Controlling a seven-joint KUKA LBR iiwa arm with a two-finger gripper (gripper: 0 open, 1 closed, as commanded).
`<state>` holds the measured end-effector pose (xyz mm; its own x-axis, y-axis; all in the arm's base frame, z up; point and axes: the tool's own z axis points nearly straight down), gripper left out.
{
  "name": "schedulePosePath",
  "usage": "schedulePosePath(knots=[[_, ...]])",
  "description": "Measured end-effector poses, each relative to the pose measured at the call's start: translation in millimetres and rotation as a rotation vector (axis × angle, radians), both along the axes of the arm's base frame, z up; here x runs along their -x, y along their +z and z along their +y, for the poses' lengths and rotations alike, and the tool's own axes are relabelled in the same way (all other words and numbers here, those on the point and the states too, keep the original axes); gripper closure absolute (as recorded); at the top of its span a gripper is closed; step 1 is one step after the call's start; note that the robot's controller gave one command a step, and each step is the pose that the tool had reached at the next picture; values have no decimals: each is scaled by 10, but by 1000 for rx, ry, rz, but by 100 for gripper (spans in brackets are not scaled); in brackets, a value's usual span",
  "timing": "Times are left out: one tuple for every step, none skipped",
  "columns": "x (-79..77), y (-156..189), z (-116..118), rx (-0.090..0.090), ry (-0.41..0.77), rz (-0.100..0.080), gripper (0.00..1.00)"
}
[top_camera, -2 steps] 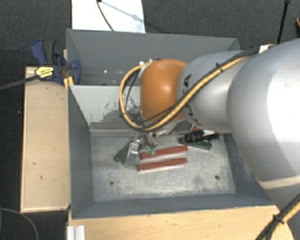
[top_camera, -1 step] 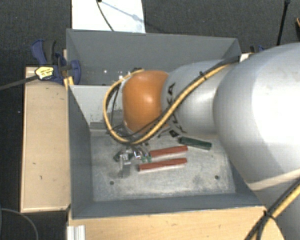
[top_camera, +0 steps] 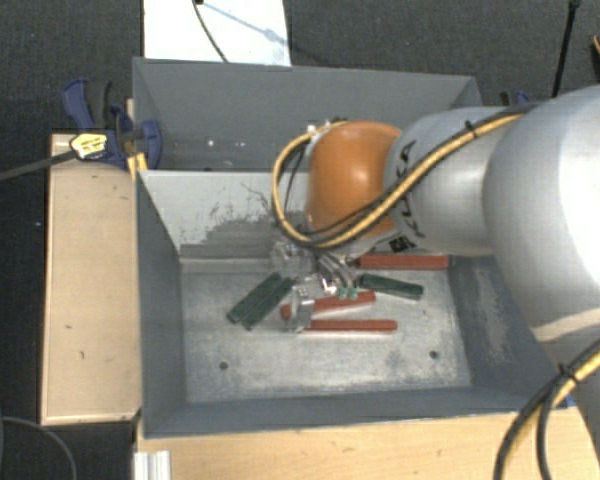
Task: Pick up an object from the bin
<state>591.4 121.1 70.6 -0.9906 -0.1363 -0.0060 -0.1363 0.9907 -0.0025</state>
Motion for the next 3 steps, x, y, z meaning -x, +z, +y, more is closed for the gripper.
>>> schedulePosePath(knots=[[19, 3, 61, -4, 4, 2, 100], [175, 1324, -411, -3, -13, -4, 100], [194, 1172, -381, -2, -35, 8, 100]])
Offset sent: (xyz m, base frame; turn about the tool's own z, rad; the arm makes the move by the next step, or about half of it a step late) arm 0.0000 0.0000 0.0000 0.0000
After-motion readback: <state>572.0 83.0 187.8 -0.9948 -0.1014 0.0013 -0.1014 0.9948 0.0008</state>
